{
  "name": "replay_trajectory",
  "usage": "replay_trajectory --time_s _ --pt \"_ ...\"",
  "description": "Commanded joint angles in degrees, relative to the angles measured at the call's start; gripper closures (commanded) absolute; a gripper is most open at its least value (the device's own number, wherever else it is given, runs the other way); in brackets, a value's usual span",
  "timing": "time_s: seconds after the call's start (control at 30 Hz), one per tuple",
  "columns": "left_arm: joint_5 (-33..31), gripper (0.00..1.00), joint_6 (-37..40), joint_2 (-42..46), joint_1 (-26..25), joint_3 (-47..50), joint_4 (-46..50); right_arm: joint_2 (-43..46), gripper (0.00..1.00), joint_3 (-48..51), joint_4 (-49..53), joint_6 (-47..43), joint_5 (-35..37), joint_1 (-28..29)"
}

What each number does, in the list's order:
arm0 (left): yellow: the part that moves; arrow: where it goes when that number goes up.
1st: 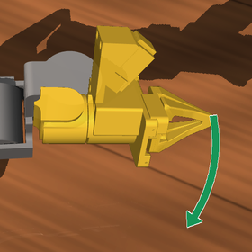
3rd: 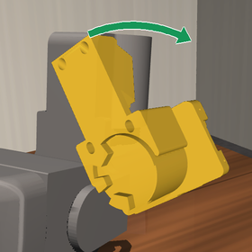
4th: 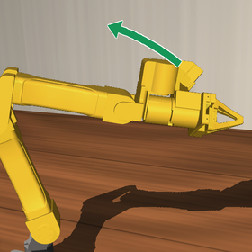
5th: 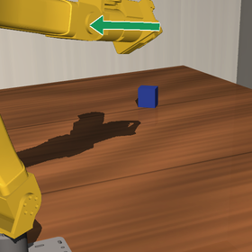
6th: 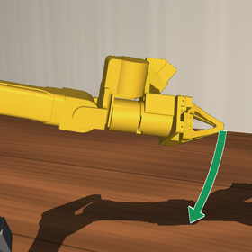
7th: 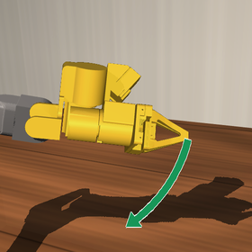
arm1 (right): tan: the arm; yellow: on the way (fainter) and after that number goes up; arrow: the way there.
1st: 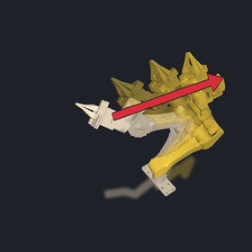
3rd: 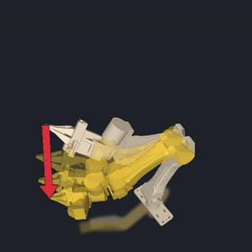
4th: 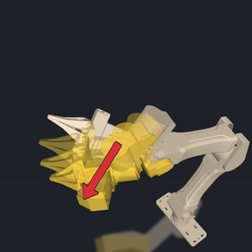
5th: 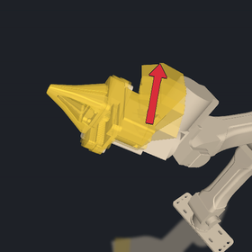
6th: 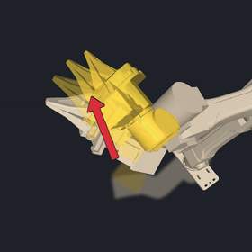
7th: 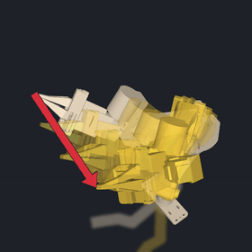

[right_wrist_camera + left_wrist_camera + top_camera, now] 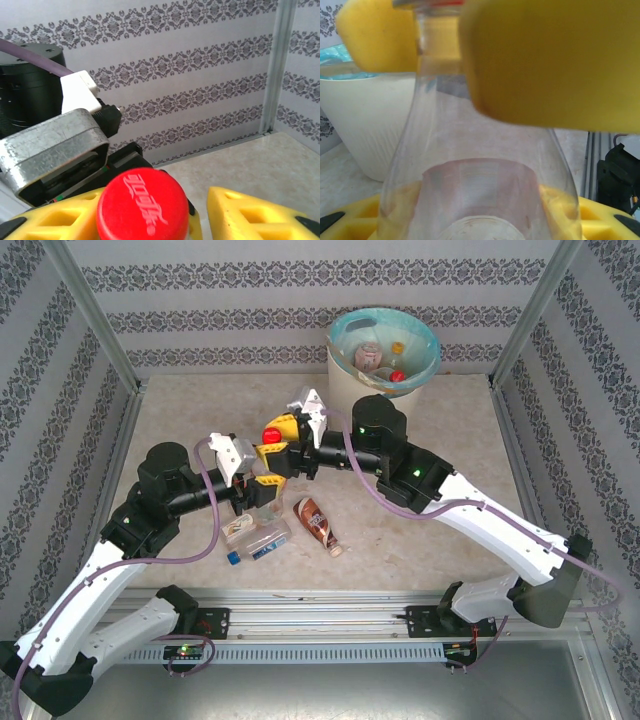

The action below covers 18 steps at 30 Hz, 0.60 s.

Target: Put the plastic bottles in the bin

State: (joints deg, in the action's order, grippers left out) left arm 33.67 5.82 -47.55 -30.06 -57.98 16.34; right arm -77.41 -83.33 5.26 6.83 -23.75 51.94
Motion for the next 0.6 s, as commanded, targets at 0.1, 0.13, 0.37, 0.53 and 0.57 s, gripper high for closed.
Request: replay_trajectory --time_s 0.1,0.13,0.37,0.53,0.57 --pt "1.4 0.84 1.86 1.47 -1.31 0.99 -2.25 -1.12 0.81 -2.8 -0.36 1.12 -1.99 0.36" --pt "0.69 0.82 1.77 1.79 -1.31 1.17 -2.28 -1.08 0.87 -2.81 -0.2 1.06 -1.89 0.35" --pt "-4.99 0.14 -0.75 5.53 -1.31 4.6 -8.43 1.09 1.0 -2.87 1.14 -1.58 2.03 0.35" --pt "-10.88 0.0 -0.69 8.21 -1.31 7.58 -13.76 2.17 1.0 -9.75 9.16 -12.35 15.74 0.18" --pt "-11.65 0.0 -0.48 8.35 -1.33 7.69 -13.92 2.17 1.0 -11.31 10.06 -14.55 18.91 0.05"
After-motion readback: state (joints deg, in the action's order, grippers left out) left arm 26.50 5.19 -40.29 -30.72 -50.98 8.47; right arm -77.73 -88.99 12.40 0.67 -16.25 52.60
